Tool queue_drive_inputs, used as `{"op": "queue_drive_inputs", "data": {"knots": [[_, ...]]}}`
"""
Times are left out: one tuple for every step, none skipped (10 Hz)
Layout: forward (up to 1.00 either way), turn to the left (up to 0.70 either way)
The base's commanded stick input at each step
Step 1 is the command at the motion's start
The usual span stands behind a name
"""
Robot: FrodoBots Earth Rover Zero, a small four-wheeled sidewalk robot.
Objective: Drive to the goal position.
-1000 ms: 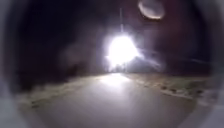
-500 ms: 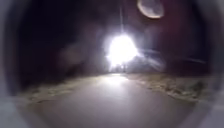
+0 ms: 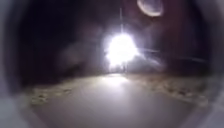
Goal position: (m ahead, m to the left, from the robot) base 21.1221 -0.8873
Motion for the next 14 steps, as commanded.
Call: {"op": "queue_drive_inputs", "data": {"knots": [[0.85,0.00],[0.85,0.00],[0.85,0.00],[0.85,0.00],[0.85,0.00],[0.85,0.00],[0.85,0.00],[0.85,0.00],[0.85,0.00],[0.85,0.00],[0.85,0.00],[0.85,0.00],[0.85,0.00],[0.85,0.00]]}}
